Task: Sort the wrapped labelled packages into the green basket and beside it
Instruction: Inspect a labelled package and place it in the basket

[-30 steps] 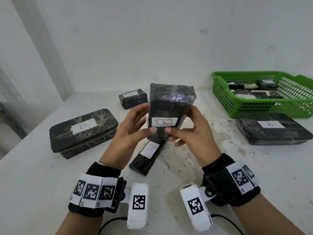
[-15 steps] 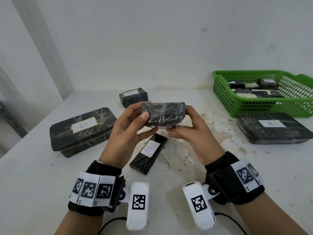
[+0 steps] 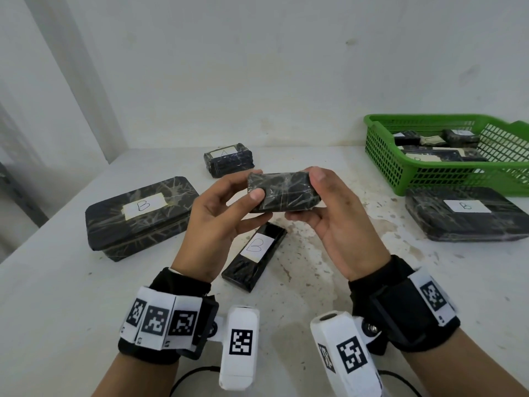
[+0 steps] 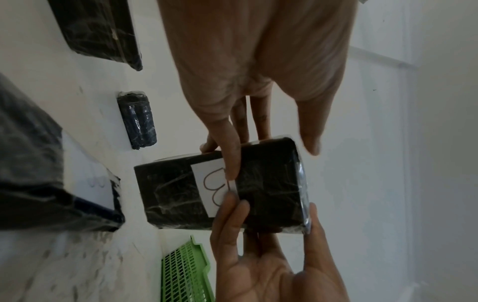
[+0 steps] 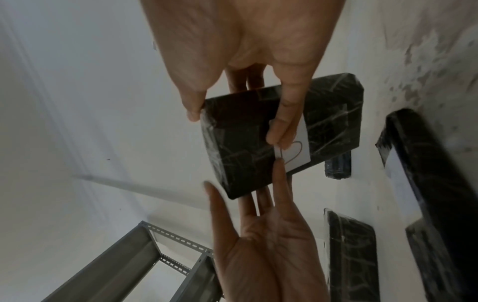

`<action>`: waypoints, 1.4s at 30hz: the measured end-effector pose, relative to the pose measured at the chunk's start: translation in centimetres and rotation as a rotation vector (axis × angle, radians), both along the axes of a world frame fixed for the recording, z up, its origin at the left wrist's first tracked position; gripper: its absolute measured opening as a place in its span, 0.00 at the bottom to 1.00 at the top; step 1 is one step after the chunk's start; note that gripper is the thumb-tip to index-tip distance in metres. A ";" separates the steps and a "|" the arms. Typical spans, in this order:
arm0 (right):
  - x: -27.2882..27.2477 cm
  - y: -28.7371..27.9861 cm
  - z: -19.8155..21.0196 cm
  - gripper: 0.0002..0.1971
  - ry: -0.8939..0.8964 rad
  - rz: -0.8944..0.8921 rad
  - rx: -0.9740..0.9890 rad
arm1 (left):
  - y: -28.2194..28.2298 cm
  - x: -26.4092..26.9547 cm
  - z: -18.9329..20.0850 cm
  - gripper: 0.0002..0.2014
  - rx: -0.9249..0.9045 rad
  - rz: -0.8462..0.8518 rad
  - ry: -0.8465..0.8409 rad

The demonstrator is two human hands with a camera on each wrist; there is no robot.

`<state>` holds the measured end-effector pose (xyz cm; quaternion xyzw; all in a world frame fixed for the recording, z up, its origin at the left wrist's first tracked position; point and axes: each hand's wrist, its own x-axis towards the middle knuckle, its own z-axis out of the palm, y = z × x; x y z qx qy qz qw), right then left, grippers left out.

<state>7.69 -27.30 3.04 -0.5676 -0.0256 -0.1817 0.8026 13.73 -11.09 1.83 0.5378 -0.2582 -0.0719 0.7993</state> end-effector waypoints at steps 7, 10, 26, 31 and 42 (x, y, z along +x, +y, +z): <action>-0.2 0.0 0.2 0.26 0.048 0.020 -0.023 | -0.2 -0.2 0.0 0.15 0.032 0.039 0.007; -0.2 -0.1 0.2 0.23 0.038 0.005 -0.071 | -0.2 -0.3 0.1 0.18 0.040 0.034 -0.001; -0.1 -0.3 -0.5 0.20 0.063 0.031 -0.158 | -0.2 -0.3 0.2 0.09 0.035 0.117 0.023; -0.1 0.3 -1.0 0.31 0.083 -0.004 -0.206 | -0.2 -0.4 0.3 0.10 0.038 0.120 0.025; -0.1 0.1 -0.8 0.23 0.078 -0.075 -0.181 | -0.6 -0.7 0.4 0.14 0.046 0.009 -0.028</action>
